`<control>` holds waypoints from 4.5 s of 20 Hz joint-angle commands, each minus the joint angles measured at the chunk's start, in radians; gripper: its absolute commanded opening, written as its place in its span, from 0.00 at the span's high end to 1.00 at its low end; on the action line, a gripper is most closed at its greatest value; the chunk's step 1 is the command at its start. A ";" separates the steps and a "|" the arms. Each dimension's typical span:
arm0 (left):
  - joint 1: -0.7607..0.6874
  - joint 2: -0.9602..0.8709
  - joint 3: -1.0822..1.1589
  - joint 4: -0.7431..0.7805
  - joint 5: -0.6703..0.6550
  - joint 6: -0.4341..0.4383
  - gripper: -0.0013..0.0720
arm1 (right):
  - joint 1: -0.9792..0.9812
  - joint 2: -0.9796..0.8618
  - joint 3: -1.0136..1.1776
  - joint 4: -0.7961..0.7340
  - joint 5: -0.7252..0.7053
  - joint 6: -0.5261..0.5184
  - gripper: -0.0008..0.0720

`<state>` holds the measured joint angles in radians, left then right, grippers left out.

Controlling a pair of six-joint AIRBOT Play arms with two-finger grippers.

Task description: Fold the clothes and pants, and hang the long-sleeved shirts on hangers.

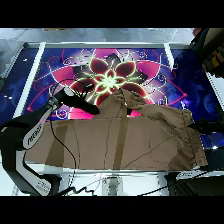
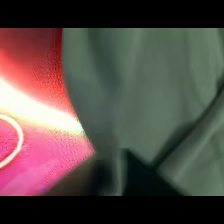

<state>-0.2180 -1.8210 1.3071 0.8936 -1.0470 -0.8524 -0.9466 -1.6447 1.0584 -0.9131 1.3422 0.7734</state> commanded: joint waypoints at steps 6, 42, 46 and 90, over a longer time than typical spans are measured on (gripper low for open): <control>-0.017 0.037 0.211 0.294 0.060 0.016 0.96 | 0.000 0.037 0.002 0.100 0.026 -0.007 0.96; 0.203 0.134 0.348 1.409 0.083 -0.158 0.96 | 0.186 0.132 0.001 0.301 -0.353 -0.017 0.96; 0.137 0.249 0.348 1.409 0.137 -0.018 0.96 | 0.186 0.132 0.001 0.298 -0.359 -0.017 0.96; 0.693 0.059 0.321 0.296 -0.231 -0.179 0.20 | 0.187 0.132 0.001 0.243 -0.333 -0.031 0.96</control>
<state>0.3943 -1.7535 1.6428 1.3815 -1.1442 -1.0332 -0.7597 -1.5135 1.0595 -0.6693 1.0050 0.7425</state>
